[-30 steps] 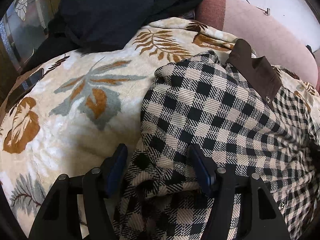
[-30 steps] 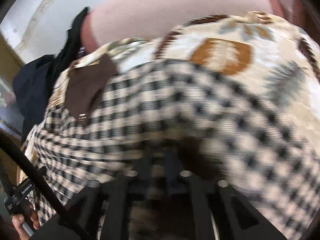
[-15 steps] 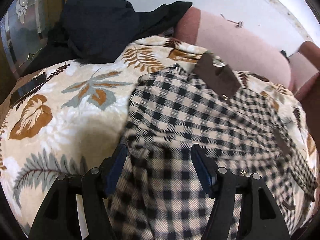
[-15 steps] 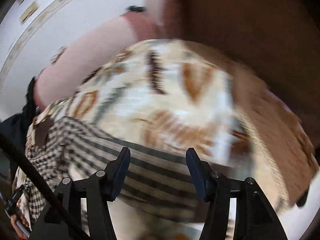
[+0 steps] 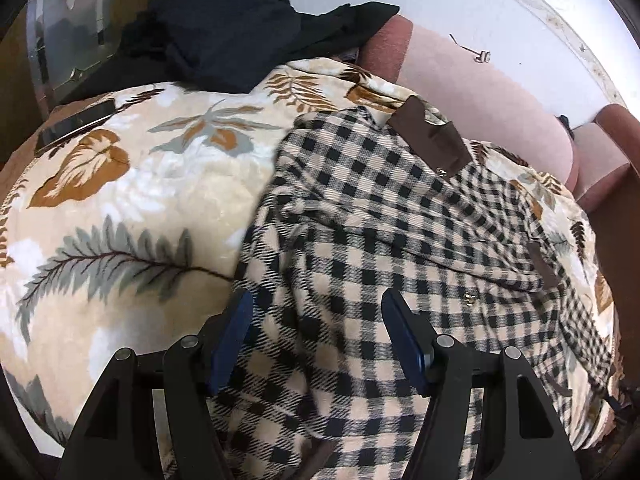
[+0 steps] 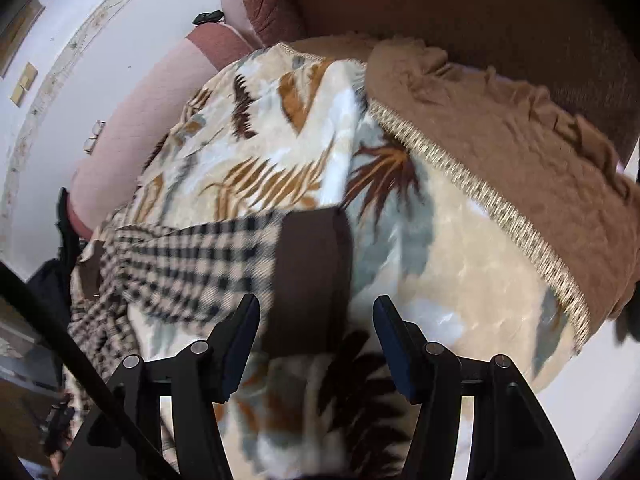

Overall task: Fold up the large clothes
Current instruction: 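Grasp the brown cuff of the other sleeve with the right tool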

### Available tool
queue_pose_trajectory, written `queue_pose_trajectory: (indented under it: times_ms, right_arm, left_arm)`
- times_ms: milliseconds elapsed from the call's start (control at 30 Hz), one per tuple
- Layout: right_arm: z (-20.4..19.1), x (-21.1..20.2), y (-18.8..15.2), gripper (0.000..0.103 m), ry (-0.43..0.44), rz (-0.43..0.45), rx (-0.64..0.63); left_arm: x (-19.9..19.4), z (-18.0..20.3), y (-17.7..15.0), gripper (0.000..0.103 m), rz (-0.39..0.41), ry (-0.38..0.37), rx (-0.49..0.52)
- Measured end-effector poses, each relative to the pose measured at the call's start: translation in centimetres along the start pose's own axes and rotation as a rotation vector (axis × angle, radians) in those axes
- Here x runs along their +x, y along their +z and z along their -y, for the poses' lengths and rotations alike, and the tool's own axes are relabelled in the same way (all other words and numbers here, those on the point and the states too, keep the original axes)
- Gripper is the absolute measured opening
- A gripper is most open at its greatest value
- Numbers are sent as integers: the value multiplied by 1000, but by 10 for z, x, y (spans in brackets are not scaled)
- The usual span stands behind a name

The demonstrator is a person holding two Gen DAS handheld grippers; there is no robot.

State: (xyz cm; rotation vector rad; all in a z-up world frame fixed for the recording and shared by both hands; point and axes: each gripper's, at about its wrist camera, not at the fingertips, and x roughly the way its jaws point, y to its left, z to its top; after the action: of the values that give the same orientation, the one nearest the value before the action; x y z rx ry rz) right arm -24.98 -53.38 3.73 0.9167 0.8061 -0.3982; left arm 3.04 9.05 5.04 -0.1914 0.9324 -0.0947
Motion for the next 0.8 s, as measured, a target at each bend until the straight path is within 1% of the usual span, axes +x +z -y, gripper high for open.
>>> queue_pose_trajectory:
  times_ms: [100,133,167,233,267,333,367,433,500,533,600,633,667,700,767,800]
  right_arm:
    - [-2,0,-16,65,172,-34,117]
    - [-4,4,-22,65,200,-53,142]
    - [-7,9,-27,65,208,-67,157]
    - [-13,21,-35,66,170,-78,164]
    - [-16,26,-37,66,134,-74,160]
    - [-19,36,-38,66,69,-40,155]
    - [-19,38,-36,66,51,-27,161]
    - [-18,38,-30,66,42,29,198]
    - [-19,38,-22,65,-20,79,190]
    - [-19,41,-18,62,-29,86,187]
    - [-16,46,-8,10,-25,62,170]
    - [-15,43,-5,10,-32,81,167]
    - [-13,34,1,10,-62,128,154]
    - [-11,28,6,10,-89,158,138]
    - [-9,19,17,10,-119,189,127]
    - [-9,13,23,10,-111,197,132]
  left_arm:
    - [0,-1,-1,66,3,4,1]
    - [1,-2,0,66,-1,-1,-2]
    - [2,-2,0,66,-7,-10,-8]
    - [3,-1,0,66,-18,-30,-17]
    - [3,-1,1,66,-18,-36,-16]
    - [2,0,0,66,-13,-40,-10]
    - [1,1,0,66,-9,-37,-5]
    - [0,0,0,66,-2,-31,-4]
    - [0,-2,1,66,0,-29,-13]
    - [-1,-4,1,66,0,-32,-22]
    - [-2,-7,2,66,4,-36,-31]
    - [-3,-7,2,66,7,-36,-33]
    - [-3,-8,3,66,10,-37,-31]
    - [-3,-8,3,66,13,-35,-31]
    - [0,-9,5,66,10,-26,-33]
    - [2,-9,5,66,5,-25,-37]
